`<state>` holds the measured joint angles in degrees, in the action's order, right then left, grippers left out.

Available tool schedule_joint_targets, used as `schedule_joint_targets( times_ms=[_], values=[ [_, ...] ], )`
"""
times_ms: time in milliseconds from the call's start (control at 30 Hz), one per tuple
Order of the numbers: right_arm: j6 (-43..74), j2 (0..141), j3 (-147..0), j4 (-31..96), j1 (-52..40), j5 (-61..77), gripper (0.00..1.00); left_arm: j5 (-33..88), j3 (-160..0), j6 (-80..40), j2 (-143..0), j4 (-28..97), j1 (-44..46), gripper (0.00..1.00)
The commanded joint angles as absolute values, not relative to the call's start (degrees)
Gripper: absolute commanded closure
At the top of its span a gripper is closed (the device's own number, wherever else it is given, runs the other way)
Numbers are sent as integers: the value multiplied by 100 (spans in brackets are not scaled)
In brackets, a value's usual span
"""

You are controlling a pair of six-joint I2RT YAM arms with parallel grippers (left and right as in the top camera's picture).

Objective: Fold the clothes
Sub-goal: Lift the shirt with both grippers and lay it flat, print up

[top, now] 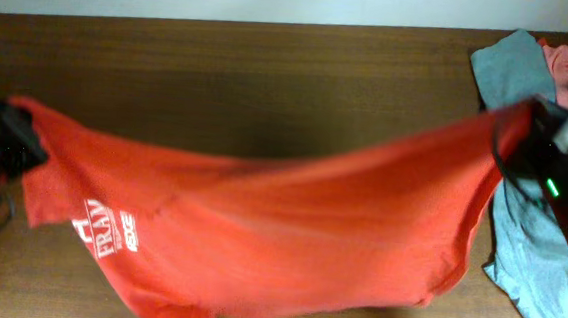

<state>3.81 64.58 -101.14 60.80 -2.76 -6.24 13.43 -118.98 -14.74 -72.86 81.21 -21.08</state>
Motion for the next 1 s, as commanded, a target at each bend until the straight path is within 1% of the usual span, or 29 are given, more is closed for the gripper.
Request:
schedule_joint_targets(
  times_ms=[0,133,233,367,467,567,667,867,967],
  values=[
    [342,7572,-10084,6027,-255,-725,96,1723,-11856,-1448,-8187,7686,-2145,100],
    [322,8844,-10086,5516,-255,-596,96,1959,-11856,-1450,-9233,6674,-2008,100],
    [346,9570,-10300,4971,-250,-499,96,2495,-11861,-1446,-9963,5535,-1855,100],
    [504,10095,-11458,4884,-250,-506,96,3183,-12186,-1450,-10447,4226,-1824,100],
    [499,10121,-12315,4912,-248,-740,96,3103,-12715,-1441,-10466,3953,-1865,100],
    [473,10121,-13137,5234,-222,-934,96,3083,-13502,-1315,-10466,4318,-1990,100],
    [460,10121,-13539,5870,-207,-937,96,3085,-14101,-1037,-10466,5328,-2040,100],
    [436,10269,-13273,7734,-207,-932,96,2860,-14053,-58,-10560,7957,-1876,100],
    [434,10420,-12798,8433,-207,-934,96,2458,-13638,283,-10704,8840,-1706,100]
  ],
)
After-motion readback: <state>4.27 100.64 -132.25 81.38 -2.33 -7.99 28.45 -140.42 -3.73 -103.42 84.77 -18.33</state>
